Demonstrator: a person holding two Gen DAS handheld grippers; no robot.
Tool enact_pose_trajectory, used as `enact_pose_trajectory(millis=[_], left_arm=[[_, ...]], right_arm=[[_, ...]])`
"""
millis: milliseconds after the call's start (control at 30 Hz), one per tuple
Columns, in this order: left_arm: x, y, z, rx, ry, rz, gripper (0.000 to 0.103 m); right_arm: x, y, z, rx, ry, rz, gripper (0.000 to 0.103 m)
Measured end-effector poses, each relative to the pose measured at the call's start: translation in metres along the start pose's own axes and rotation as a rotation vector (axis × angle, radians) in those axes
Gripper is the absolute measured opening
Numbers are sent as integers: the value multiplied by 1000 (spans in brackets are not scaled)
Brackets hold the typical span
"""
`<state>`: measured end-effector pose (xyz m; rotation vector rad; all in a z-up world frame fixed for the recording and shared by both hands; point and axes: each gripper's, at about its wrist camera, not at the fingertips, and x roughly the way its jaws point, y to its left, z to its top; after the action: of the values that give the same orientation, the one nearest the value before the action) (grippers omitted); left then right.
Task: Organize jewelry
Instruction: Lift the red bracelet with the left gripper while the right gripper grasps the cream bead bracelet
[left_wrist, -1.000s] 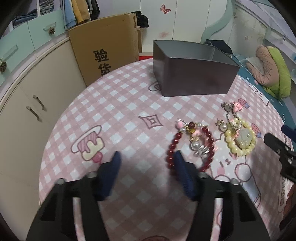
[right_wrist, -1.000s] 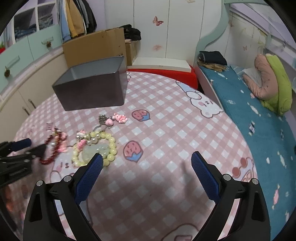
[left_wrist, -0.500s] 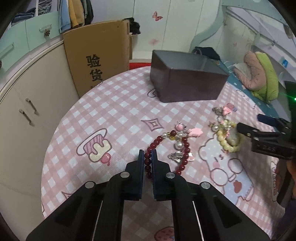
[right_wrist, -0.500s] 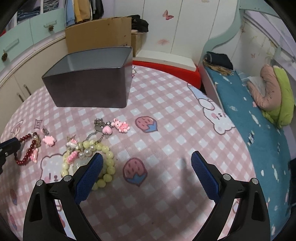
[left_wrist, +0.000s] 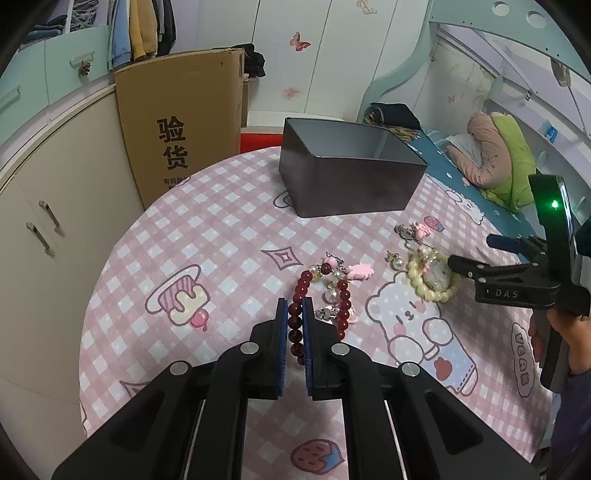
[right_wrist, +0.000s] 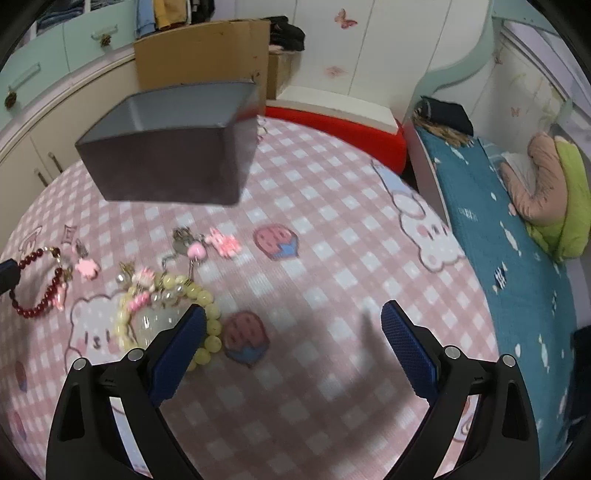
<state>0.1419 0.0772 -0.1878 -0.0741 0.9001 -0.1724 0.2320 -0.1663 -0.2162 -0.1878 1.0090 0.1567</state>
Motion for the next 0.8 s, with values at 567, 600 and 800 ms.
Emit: enact_pose_trajectory(millis=[567,600,800], left_arm=[[2,-6,-10,31,38,-27,6],[4,-6,-11,30,43,-28,6],[18,2,-15,-16,89,-51,6]], right_arm=[[-31,-35,-52,55,86,-51,92],[-31,-36,-53,62,80,-42,92],[-33,-38,-56,107,11,75,58]])
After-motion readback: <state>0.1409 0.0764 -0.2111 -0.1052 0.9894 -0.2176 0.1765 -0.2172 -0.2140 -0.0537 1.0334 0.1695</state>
